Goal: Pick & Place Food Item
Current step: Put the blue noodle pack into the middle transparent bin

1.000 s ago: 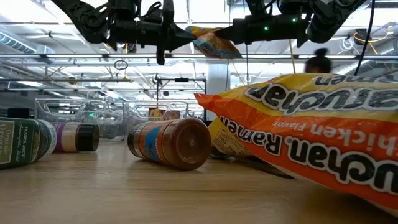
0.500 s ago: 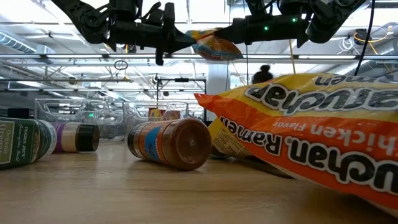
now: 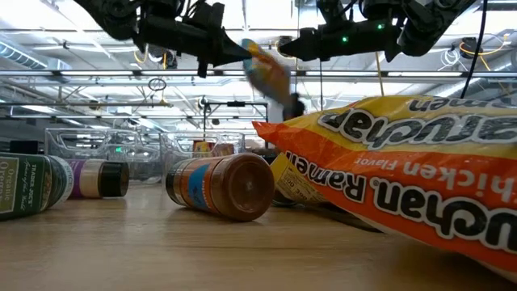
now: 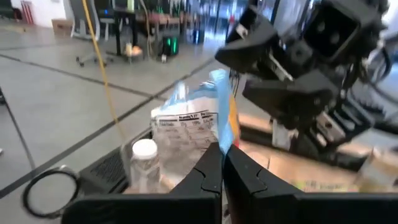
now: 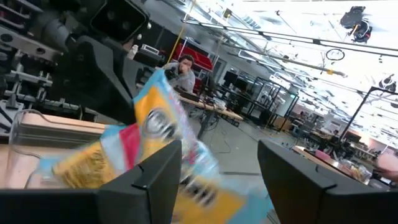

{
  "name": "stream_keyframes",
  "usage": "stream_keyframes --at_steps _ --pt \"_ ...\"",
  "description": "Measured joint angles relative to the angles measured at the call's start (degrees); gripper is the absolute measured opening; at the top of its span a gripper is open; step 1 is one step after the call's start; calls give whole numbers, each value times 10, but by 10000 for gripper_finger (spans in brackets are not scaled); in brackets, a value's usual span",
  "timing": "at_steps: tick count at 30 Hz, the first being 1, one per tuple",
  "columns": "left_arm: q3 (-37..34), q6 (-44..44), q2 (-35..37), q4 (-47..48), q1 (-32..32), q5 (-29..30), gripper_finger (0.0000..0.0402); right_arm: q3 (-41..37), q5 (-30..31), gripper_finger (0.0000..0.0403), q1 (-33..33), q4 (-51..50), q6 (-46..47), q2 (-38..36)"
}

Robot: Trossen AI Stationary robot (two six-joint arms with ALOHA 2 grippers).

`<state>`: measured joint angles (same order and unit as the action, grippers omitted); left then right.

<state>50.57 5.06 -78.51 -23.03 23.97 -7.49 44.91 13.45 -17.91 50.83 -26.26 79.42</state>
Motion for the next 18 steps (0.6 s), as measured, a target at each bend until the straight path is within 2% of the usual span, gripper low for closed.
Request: stream_keyframes --at_steps 7,18 --pt "78 -63 6 180 -1 12 1 0 0 208 0 3 0 0" --pt "217 -203 6 516 0 169 0 0 0 208 0 -1 0 0"
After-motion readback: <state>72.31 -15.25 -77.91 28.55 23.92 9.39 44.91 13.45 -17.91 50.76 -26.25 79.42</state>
